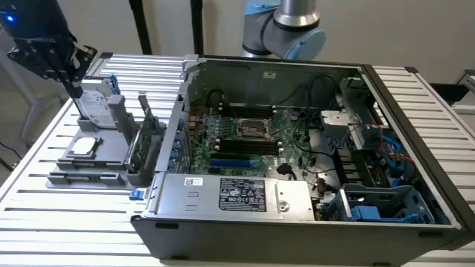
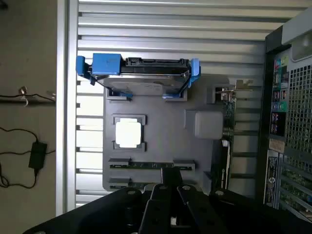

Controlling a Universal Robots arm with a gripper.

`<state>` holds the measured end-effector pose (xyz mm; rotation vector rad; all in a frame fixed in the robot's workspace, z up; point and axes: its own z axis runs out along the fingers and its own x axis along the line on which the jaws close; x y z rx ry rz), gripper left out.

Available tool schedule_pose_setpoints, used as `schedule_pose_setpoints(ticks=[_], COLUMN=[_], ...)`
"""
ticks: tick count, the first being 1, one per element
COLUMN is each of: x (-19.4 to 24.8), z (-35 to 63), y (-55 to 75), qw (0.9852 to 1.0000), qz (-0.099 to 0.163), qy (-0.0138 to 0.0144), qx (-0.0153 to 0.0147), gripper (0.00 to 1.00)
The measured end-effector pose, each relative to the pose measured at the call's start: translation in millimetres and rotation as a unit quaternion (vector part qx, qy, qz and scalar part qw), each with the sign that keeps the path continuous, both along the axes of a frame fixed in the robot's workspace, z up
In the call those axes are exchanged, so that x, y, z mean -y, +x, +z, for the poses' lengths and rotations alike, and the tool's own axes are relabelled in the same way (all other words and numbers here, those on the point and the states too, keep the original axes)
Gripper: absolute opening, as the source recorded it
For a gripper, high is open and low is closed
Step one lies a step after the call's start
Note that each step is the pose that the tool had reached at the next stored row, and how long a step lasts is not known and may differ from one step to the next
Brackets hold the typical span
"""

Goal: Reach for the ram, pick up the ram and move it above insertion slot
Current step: 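Reach for the ram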

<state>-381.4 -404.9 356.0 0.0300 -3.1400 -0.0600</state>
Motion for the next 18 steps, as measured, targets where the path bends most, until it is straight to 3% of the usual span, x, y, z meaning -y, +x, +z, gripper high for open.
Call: schedule_pose_setpoints(ticks=[13,16,18], x=[0.0,4.4,10.2], z=[0.0,-0.1,-0.1], y=[0.0,0.0,0.0], qw=[1.0000,1.0000,1.0000], qz=[0.000,0.000,0.000], qy=[0.0000,0.0000,0.0000], qx=[0.0000,0.0000,0.0000], gripper=[0.11,0.11,0.11])
